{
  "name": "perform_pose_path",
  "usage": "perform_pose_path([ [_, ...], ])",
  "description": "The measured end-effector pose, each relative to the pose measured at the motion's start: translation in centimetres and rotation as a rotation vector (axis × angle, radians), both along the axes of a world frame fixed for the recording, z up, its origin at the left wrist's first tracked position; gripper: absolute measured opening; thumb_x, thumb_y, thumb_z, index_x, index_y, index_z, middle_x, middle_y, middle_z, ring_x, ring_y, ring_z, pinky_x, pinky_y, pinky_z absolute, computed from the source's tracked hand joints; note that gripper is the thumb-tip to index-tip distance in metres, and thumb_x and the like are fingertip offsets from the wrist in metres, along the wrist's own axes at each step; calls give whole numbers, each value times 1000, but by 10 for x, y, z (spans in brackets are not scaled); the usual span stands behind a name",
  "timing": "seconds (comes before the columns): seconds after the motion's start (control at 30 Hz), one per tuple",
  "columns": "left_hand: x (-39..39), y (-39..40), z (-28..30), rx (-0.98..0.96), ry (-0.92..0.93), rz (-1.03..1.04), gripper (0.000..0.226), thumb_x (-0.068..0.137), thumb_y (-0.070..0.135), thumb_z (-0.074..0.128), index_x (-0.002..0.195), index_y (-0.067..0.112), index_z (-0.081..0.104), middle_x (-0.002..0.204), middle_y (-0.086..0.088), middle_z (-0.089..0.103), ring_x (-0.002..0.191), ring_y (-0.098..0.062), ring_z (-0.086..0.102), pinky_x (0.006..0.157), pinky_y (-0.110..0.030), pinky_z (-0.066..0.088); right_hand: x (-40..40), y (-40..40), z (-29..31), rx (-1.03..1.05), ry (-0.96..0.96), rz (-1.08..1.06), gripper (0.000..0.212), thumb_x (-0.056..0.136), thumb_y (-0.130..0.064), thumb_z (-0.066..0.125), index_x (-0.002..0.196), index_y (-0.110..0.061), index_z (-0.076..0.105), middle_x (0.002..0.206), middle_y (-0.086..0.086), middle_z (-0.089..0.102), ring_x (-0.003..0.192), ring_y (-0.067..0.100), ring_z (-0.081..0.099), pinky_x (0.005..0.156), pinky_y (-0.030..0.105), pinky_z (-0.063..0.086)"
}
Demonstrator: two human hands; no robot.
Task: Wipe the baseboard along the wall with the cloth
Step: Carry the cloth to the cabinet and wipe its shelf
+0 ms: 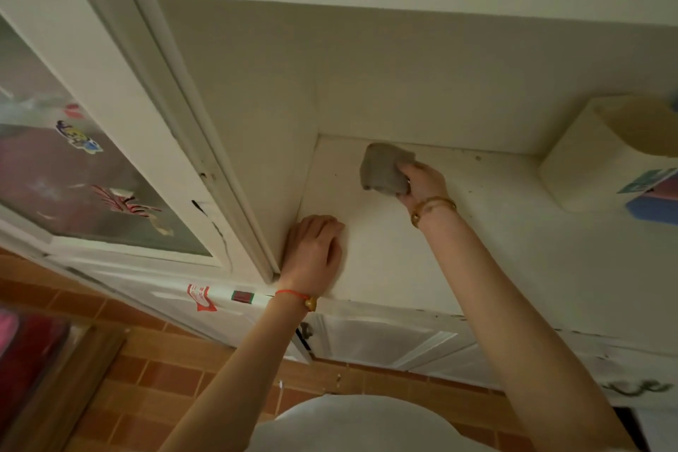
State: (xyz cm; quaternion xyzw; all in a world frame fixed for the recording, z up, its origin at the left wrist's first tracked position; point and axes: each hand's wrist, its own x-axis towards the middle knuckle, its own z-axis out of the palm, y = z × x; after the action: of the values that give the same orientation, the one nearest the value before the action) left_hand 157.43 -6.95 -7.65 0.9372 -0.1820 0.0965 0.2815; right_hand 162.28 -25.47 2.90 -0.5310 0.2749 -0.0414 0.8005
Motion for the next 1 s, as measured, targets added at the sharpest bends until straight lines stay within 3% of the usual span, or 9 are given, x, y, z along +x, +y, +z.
perform_pose_path([
  [0.07,0,-1,-2,-15,-20,9,30,86,21,46,106,15,68,112,-2,66,106,-24,53,92,-37,39,30,6,-2,-33,6,18,30,91,4,54,120,13,55,111,19,61,84,28,63,91,43,49],
  [0.17,1,-1,-4,-27,-28,3,33,87,21,45,109,14,68,114,-3,65,109,-23,51,96,-35,36,74,14,-16,-124,61,51,35,89,-3,61,122,10,56,123,24,60,106,35,61,91,44,51],
  [0.23,2,0,-5,-35,-22,-3,33,87,20,45,110,14,68,115,-3,65,111,-23,51,98,-35,35,97,21,-26,-177,89,79,40,88,-6,63,124,9,55,126,23,59,112,36,59,93,45,50],
  [0.33,1,0,-4,-54,-12,-5,31,87,19,46,110,13,67,114,-4,65,111,-23,51,100,-35,35,122,30,-36,-291,119,125,44,86,-10,66,125,7,55,125,21,59,111,35,59,94,45,50],
  [0.47,0,0,-1,-63,-23,-20,30,84,14,49,108,12,66,111,-4,65,109,-24,53,97,-39,42,140,35,-46,-511,169,159,47,85,-21,67,126,0,59,123,15,62,110,29,60,91,30,50],
  [0.87,2,0,-1,-48,-41,-11,31,84,12,49,109,11,67,113,-5,65,110,-26,56,99,-38,40,149,37,-61,-853,137,151,43,85,-26,68,117,0,55,122,16,59,114,27,54,91,27,40],
  [1.0,1,-1,0,-54,-38,-10,32,83,12,48,108,11,67,112,-5,65,109,-25,54,99,-35,38,149,34,-64,-1028,158,215,50,77,-42,70,105,-2,64,113,16,63,106,30,59,88,34,49],
])
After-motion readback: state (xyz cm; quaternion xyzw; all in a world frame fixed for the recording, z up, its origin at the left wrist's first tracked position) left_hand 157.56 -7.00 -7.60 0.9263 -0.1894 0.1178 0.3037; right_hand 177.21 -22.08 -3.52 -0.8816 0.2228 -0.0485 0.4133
